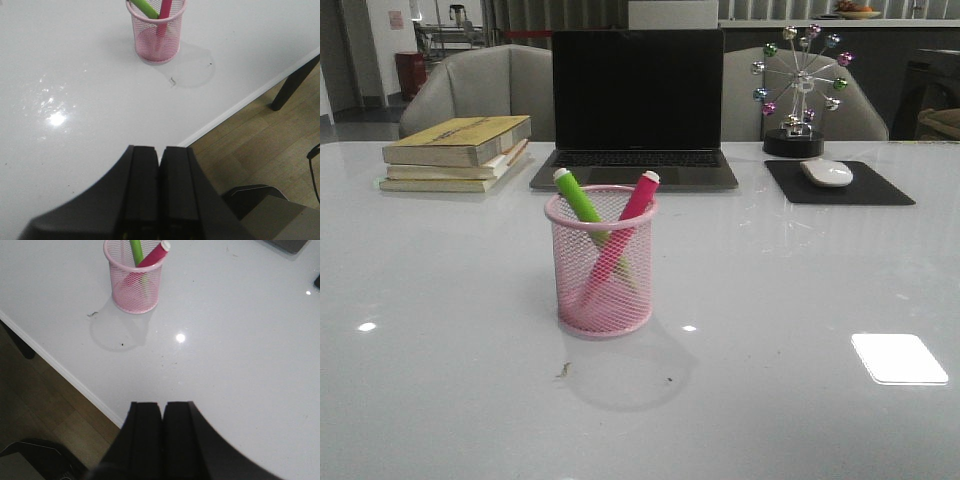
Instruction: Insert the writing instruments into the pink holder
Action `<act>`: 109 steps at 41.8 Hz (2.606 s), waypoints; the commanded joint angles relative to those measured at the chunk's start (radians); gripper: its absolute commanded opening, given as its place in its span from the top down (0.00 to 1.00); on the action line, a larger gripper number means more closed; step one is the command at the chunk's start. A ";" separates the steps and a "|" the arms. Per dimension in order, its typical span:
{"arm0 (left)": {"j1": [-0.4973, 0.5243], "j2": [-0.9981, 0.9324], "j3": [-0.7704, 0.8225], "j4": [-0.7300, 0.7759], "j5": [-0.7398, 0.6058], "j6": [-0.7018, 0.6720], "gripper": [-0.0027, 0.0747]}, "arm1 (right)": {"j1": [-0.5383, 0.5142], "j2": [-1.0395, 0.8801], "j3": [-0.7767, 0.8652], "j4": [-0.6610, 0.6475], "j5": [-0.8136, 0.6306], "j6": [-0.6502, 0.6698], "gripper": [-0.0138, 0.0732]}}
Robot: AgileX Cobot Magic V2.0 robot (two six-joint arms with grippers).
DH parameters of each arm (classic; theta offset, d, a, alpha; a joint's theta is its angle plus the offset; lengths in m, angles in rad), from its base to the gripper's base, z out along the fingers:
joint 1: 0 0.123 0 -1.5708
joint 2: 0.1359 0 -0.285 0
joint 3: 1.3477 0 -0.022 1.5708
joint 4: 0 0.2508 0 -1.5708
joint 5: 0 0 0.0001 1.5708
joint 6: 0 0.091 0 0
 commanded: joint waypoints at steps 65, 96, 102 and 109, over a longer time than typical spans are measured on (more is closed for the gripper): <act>0.709 -0.588 0.750 -0.063 -0.992 0.003 0.85 | 0.000 -0.004 -0.028 -0.006 -0.062 -0.003 0.81; 0.665 -0.588 0.750 -0.079 -1.080 0.082 0.85 | 0.000 -0.004 -0.028 -0.006 -0.061 -0.003 0.81; 0.665 -0.588 0.750 -0.079 -1.080 0.082 0.85 | 0.000 -0.004 -0.028 -0.006 -0.061 -0.003 0.81; 0.665 -0.588 0.750 -0.079 -1.080 0.082 0.85 | 0.000 -0.004 -0.028 -0.006 -0.061 -0.003 0.81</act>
